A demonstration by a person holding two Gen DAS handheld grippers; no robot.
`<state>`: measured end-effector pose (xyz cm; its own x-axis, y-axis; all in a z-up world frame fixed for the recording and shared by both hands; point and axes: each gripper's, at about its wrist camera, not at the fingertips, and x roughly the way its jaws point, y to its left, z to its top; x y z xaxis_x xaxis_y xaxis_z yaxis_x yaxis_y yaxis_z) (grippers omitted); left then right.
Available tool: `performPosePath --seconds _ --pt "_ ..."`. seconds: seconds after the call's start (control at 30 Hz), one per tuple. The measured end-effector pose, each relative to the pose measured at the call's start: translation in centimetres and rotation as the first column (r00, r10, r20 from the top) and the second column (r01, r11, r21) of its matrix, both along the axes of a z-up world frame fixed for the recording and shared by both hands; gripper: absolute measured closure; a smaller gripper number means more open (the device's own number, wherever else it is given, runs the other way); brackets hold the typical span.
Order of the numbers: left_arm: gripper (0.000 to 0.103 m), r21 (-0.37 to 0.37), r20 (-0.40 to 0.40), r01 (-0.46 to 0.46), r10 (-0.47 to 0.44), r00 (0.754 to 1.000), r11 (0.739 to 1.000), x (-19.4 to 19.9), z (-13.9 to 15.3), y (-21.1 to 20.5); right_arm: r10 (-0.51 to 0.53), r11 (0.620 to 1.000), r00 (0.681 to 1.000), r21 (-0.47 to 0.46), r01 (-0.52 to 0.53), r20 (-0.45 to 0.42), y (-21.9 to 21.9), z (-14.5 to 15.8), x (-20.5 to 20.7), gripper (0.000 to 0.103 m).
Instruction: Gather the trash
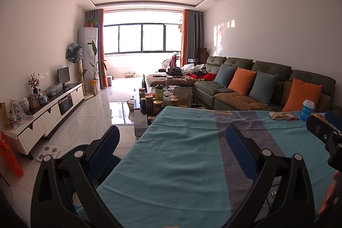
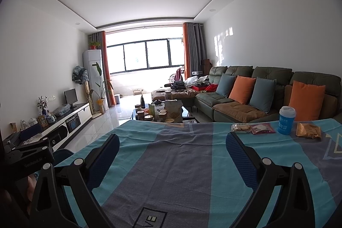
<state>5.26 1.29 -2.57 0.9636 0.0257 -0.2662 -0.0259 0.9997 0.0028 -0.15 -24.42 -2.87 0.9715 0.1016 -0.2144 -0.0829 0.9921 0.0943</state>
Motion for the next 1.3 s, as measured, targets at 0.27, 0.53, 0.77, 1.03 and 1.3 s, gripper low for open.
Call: performPosePath --seconds 0.27,0.53,0.77,1.03,1.3 --pt "0.006 -0.005 -0.011 -0.004 0.004 1.000 1.000 0.1 0.0 0.3 0.000 1.000 1.000 0.002 0.000 0.000 0.0 0.0 0.1 0.007" --pt "0.006 0.001 -0.012 -0.001 0.001 1.000 1.000 0.2 -0.1 0.3 -0.003 1.000 1.000 0.002 0.003 -0.003 0.0 0.0 0.0 0.007" --pt "0.006 0.001 -0.011 -0.001 0.001 1.000 1.000 0.2 -0.1 0.2 -0.003 1.000 1.000 0.004 0.003 -0.006 0.3 -0.3 0.1 0.007" --pt "0.006 0.017 0.003 0.032 -0.032 0.999 0.999 0.1 -0.3 -0.4 -0.011 1.000 1.000 0.011 0.011 -0.008 0.2 -0.5 0.0 0.007" --pt "0.006 0.003 -0.233 0.093 -0.090 0.968 0.996 5.5 -2.4 -1.1 -0.067 0.998 0.994 0.011 0.068 -0.083 -2.0 -1.0 0.7 0.007"
